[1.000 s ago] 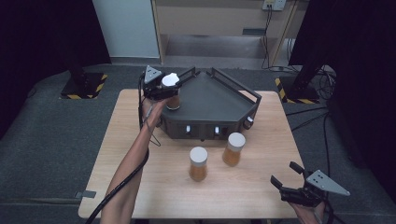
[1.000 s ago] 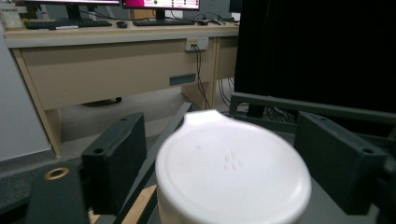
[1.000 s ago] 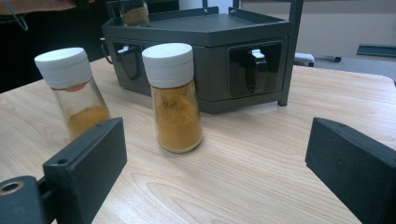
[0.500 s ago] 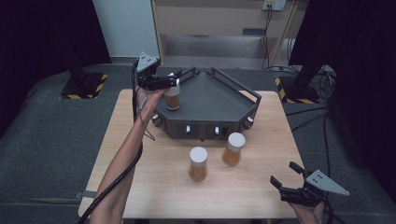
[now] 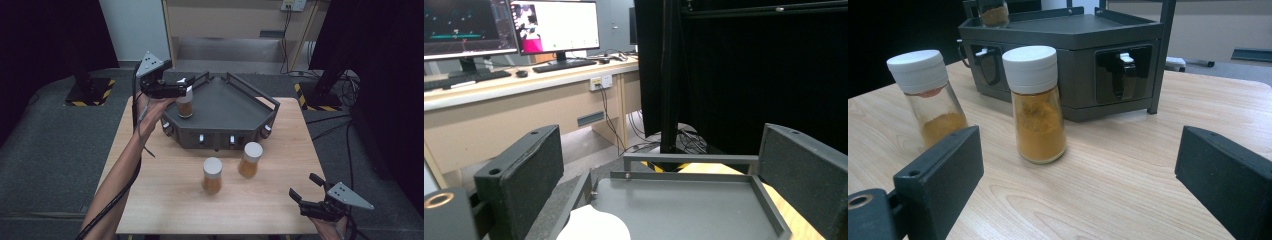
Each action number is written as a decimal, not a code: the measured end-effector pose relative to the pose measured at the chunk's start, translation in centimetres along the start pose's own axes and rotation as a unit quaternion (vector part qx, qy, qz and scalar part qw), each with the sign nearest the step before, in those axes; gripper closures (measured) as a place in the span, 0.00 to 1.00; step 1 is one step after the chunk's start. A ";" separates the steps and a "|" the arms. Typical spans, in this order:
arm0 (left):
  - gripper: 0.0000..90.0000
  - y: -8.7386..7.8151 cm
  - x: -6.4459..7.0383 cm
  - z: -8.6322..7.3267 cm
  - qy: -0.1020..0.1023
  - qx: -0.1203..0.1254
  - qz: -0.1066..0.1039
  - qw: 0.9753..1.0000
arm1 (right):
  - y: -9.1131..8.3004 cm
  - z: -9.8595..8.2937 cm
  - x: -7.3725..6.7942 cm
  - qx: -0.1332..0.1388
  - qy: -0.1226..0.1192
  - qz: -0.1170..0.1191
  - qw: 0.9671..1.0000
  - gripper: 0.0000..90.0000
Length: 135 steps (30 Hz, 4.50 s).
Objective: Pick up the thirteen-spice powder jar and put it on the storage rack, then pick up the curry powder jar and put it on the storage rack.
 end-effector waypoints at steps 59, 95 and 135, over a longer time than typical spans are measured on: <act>0.04 -17.3 2.2 -19.6 -0.035 -0.017 -0.032 0.999 | 0.1 0.2 -0.3 -0.004 -0.007 -0.001 1.000 0.06; 0.00 -19.1 0.4 -24.0 -0.043 -0.044 0.000 0.998 | 0.2 0.2 -0.3 -0.006 -0.009 0.000 1.000 0.06; 0.00 -19.0 0.4 -24.0 -0.017 -0.056 -0.037 0.998 | 0.5 1.6 -0.9 0.009 -0.011 0.018 1.000 0.06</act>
Point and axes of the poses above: each handheld gripper's, and its own axes: y roughly forward along the jaws, z roughly out of its top, x roughly to its right, the point moved 6 cm from there along y, roughly forward along the jaws, and after that the axes turned 11 degrees about -y, right-handed, at the moved point
